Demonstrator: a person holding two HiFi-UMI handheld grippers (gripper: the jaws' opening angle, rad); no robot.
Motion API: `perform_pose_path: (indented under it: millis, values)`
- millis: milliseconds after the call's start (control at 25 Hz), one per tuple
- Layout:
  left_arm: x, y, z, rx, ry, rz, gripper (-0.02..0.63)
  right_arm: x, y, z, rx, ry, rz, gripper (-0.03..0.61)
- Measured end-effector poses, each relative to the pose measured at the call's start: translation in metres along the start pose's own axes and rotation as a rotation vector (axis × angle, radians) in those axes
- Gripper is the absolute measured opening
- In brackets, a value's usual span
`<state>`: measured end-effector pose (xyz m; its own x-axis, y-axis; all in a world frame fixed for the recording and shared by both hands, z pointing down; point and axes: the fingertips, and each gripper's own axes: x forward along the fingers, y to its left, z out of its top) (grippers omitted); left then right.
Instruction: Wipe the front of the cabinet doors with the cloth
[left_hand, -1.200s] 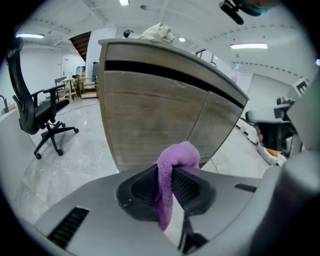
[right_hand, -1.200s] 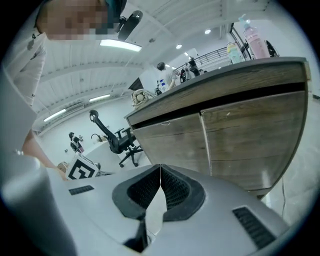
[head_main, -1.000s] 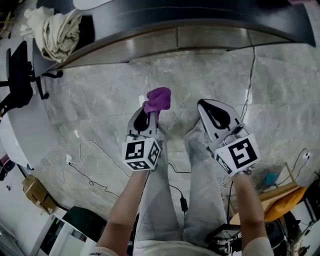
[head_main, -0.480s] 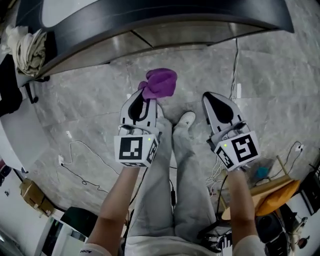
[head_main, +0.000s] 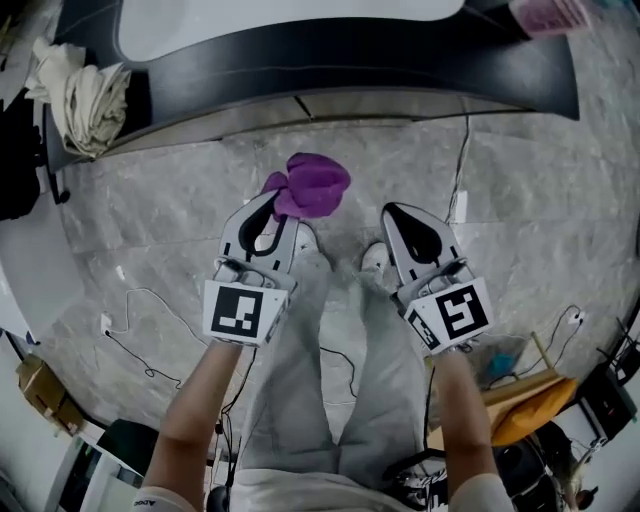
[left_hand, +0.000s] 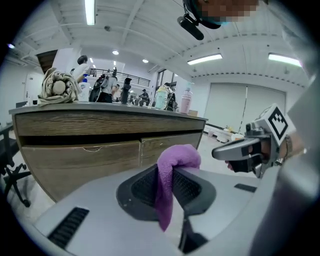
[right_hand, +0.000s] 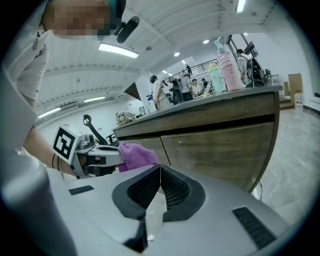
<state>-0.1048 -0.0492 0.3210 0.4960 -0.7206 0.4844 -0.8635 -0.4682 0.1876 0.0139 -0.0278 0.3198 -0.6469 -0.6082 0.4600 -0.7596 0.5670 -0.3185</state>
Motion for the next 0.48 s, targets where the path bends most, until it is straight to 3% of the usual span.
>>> perform_pose_path:
  millis: [120,200,480]
  values:
    - [0.011,0.000,-0.008,0.069,0.017,0.003,0.058,0.002,0.001,0.006,-0.009,-0.013,0.045,0.028]
    - [0.028,-0.014,-0.014,0.061,0.025,0.011,0.058,-0.005,-0.010,-0.004,-0.003,0.000,0.068,0.028]
    - [0.098,-0.123,-0.010,-0.003,-0.008,-0.014,0.058,-0.069,-0.082,-0.031,0.005,0.021,0.076,0.028]
